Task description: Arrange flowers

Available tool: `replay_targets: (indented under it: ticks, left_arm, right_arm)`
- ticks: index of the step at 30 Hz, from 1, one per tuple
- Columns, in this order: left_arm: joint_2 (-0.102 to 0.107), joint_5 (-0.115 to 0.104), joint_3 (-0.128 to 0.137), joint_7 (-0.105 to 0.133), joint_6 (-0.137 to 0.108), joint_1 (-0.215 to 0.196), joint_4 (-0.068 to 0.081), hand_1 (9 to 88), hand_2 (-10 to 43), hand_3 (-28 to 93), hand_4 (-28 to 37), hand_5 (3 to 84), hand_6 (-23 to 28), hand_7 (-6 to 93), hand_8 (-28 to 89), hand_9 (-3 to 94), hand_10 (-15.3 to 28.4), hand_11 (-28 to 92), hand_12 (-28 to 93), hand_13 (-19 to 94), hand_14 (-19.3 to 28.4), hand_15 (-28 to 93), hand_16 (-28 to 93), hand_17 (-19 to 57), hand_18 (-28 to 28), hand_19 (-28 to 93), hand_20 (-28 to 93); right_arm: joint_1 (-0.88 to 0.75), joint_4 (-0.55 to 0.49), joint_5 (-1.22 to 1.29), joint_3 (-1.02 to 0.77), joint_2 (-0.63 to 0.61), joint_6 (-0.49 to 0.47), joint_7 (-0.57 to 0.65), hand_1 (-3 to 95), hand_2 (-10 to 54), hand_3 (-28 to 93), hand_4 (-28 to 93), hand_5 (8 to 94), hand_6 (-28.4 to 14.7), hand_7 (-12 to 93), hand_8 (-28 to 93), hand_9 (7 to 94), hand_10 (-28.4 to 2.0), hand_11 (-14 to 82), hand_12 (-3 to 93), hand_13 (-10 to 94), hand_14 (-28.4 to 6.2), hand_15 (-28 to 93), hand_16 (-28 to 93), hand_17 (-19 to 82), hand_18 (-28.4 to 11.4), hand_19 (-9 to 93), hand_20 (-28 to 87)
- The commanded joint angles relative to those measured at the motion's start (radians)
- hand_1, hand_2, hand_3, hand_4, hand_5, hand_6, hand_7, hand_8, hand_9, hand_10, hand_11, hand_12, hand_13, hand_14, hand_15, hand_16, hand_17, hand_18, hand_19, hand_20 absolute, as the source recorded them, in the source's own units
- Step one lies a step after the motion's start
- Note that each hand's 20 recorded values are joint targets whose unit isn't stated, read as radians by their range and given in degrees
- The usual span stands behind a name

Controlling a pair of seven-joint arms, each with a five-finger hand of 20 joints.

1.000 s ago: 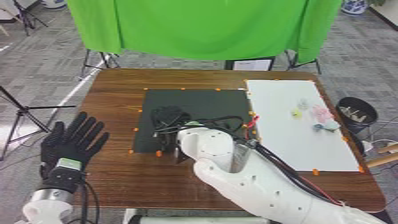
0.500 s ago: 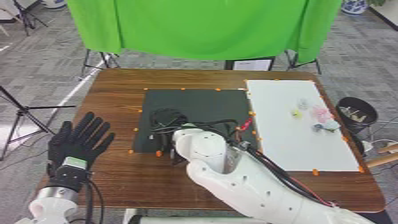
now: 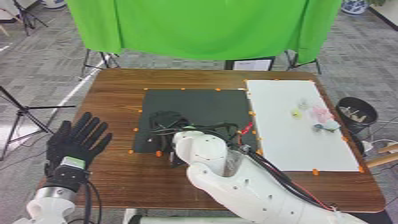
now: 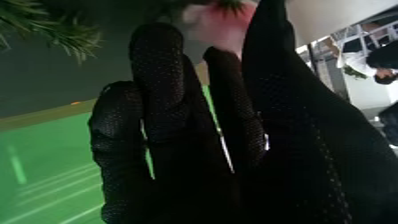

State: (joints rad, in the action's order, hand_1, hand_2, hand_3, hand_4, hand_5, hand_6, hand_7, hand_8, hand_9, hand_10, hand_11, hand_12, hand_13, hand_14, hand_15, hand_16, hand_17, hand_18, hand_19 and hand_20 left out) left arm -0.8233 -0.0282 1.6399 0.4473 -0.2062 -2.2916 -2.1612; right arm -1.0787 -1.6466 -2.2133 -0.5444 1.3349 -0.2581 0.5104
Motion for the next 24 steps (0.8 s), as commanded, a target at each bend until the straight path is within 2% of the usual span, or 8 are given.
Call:
replay_targets:
  ticks: [1, 8, 13, 14, 15, 17, 22, 24]
  left_arm:
    - [0.005, 0.012, 0.008, 0.006, 0.007, -0.014, 0.002, 35.4, 1.1, 71, -25.5, 42.8, 8.0, 14.1, -8, 35.9, 14.3, 22, 12, 26, 14.9, 37, -6, -7.0, 14.6, 36, 11]
    - [-0.013, 0.003, 0.012, 0.003, 0.022, -0.015, 0.008, 33.7, 3.2, 71, -25.6, 42.8, 8.0, 14.2, -9, 35.7, 14.3, 22, 11, 26, 15.0, 37, -6, -6.9, 14.5, 35, 11]
    - [-0.016, -0.004, 0.017, 0.041, 0.017, -0.037, -0.003, 32.0, 5.5, 72, -27.3, 43.0, 8.1, 13.7, -9, 35.8, 14.5, 22, 11, 26, 15.1, 37, -6, -6.9, 14.5, 35, 11]
    - [-0.002, -0.013, 0.016, 0.057, 0.021, -0.044, -0.006, 31.1, 6.5, 72, -27.5, 43.1, 8.2, 13.7, -9, 35.9, 14.6, 22, 11, 26, 15.1, 37, -6, -6.9, 14.5, 35, 11]
    - [-0.016, -0.003, 0.027, 0.044, 0.023, -0.047, -0.006, 30.5, 7.3, 72, -27.7, 43.1, 8.1, 13.6, -9, 36.0, 14.7, 22, 11, 26, 15.1, 37, -6, -6.9, 14.5, 35, 11]
    - [-0.016, 0.006, 0.034, 0.05, 0.025, -0.053, -0.008, 29.7, 8.2, 72, -28.0, 43.1, 8.2, 13.5, -9, 36.0, 14.7, 21, 11, 26, 15.2, 37, -6, -6.9, 14.5, 35, 11]
    - [-0.01, -0.014, 0.037, 0.07, 0.024, -0.067, -0.013, 29.2, 8.9, 72, -28.2, 43.2, 8.2, 13.3, -9, 36.1, 14.7, 21, 11, 26, 15.3, 36, -6, -7.0, 14.6, 35, 11]
    - [-0.009, -0.008, 0.041, 0.073, 0.023, -0.073, -0.015, 29.1, 9.1, 72, -28.2, 43.2, 8.2, 13.2, -8, 36.1, 14.7, 21, 11, 26, 15.3, 36, -6, -7.0, 14.6, 35, 11]
  right_arm:
    - [0.007, -0.032, 0.024, -0.019, -0.007, 0.036, 0.024, 43.8, -9.5, 81, -28, 52.3, -4.8, 19, -13, 51.7, -17.4, 12.7, 15.3, 67, -10.4, 56, 28, 41, -21.3, 88, 33]
    - [-0.059, -0.136, 0.058, -0.127, -0.065, 0.042, 0.025, 41.4, -9.5, 81, -28, 48.9, -5.3, 18, -12, 50.0, -18.0, 12.0, 15.1, 66, -11.2, 58, 24, 40, -22.0, 88, 33]
    - [-0.174, -0.259, 0.001, -0.304, -0.173, 0.032, 0.015, 35.6, -9.5, 79, -28, 44.9, -6.6, 14, -11, 45.4, -18.9, 9.4, 14.9, 64, -12.7, 60, 23, 38, -22.9, 86, 32]
    - [-0.195, -0.277, 0.003, -0.341, -0.198, 0.018, 0.024, 34.1, -9.5, 78, -28, 43.9, -6.9, 12, -10, 43.8, -19.5, 8.4, 14.8, 62, -13.2, 60, 23, 37, -23.2, 84, 31]
    - [-0.213, -0.296, 0.02, -0.373, -0.227, 0.01, 0.042, 33.4, -9.5, 77, -28, 43.5, -7.1, 12, -10, 43.2, -19.6, 8.0, 14.8, 61, -13.6, 60, 23, 36, -23.4, 84, 31]
    - [-0.255, -0.324, 0.045, -0.443, -0.284, -0.009, 0.064, 33.0, -9.5, 76, -28, 43.3, -7.2, 11, -10, 42.6, -19.8, 7.7, 15.0, 60, -14.1, 60, 23, 35, -23.7, 83, 31]
    - [-0.387, -0.349, 0.022, -0.617, -0.422, -0.057, 0.095, 31.8, -9.5, 75, -28, 40.0, -7.3, 10, -9, 40.1, -19.9, 7.1, 15.3, 57, -14.6, 60, 22, 33, -23.8, 81, 31]
    - [-0.447, -0.361, 0.045, -0.701, -0.461, -0.08, 0.11, 31.6, -9.5, 76, -28, 39.1, -7.4, 9, -9, 39.4, -19.8, 7.0, 15.4, 56, -15.0, 60, 22, 32, -23.9, 80, 31]
